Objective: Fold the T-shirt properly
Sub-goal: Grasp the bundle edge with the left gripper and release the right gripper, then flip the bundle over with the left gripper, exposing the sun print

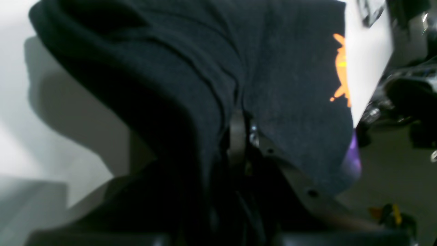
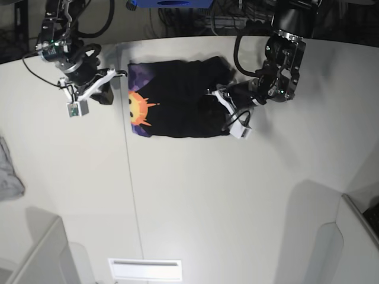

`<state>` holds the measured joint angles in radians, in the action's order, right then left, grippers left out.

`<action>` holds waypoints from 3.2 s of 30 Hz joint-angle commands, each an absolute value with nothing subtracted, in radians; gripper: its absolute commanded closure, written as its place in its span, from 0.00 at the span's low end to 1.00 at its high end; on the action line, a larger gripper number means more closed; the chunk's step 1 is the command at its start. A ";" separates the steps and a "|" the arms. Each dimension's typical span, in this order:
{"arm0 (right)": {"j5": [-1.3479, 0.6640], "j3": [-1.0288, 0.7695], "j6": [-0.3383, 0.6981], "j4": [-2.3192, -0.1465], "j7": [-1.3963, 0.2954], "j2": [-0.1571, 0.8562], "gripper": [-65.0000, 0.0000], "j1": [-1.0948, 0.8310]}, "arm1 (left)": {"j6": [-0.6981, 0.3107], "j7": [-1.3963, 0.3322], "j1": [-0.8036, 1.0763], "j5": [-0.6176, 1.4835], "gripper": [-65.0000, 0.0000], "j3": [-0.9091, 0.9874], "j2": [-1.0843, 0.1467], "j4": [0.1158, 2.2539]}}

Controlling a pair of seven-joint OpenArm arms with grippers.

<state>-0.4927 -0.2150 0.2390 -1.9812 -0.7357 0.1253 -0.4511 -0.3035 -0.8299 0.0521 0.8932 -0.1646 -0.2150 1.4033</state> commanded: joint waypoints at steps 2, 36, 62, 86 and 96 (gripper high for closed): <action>-0.504 -0.232 0.248 -1.995 -0.713 0.104 1.00 -0.458 | -0.282 -0.866 0.025 0.860 1.00 -0.160 -0.259 1.411; -0.499 -0.414 0.243 -1.995 -0.713 -0.067 1.00 -0.550 | -0.698 -0.730 -0.346 -0.108 1.00 -0.997 -0.404 1.541; -0.498 -0.414 0.240 -1.995 -0.713 -0.070 1.00 -0.576 | -0.698 -0.533 -0.346 -0.202 1.00 -1.009 -0.302 1.486; -0.498 -0.409 0.240 -1.995 -0.716 -0.070 1.00 -0.581 | -0.698 -0.533 -0.464 -0.199 1.00 -1.159 -0.302 1.419; -0.498 -0.406 0.240 -1.995 -0.714 -0.091 1.00 -0.575 | -0.698 -0.536 -0.481 -0.199 1.00 -1.152 -0.298 1.419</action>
